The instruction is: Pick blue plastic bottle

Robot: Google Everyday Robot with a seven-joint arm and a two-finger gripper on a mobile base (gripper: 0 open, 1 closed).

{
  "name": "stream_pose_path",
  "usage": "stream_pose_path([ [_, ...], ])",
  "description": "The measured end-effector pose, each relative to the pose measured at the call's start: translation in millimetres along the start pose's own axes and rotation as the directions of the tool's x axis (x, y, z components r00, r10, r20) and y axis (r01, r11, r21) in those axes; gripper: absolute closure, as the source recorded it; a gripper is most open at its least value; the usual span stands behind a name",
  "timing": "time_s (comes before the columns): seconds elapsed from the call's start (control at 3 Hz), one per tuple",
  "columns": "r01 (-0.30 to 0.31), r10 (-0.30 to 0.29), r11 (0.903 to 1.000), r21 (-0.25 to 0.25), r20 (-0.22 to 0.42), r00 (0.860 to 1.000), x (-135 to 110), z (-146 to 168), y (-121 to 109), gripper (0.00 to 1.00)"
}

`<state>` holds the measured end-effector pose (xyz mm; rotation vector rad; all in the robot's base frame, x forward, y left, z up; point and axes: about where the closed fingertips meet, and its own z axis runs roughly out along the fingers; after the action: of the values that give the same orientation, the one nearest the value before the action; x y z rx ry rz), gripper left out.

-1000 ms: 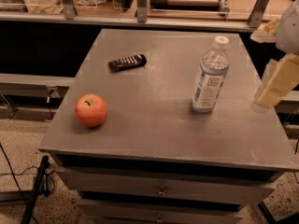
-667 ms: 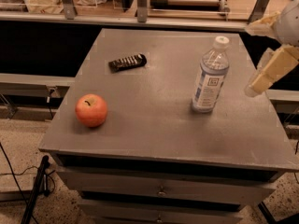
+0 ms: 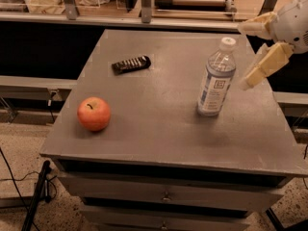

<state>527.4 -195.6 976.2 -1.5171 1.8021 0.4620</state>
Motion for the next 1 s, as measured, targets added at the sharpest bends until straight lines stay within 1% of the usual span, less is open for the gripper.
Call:
stream_pose_path([
  [0.33,0.039,-0.036,0.999,-0.022,0.123,0.992,-1,5,0,0.0],
  [0.67,0.09,-0.071,0.9939,-0.064,0.259,0.963,-15,12,7,0.0],
  [1.0,0.133,-0.099,0.9861,-0.1,0.293,0.951,-26,22,15,0.0],
])
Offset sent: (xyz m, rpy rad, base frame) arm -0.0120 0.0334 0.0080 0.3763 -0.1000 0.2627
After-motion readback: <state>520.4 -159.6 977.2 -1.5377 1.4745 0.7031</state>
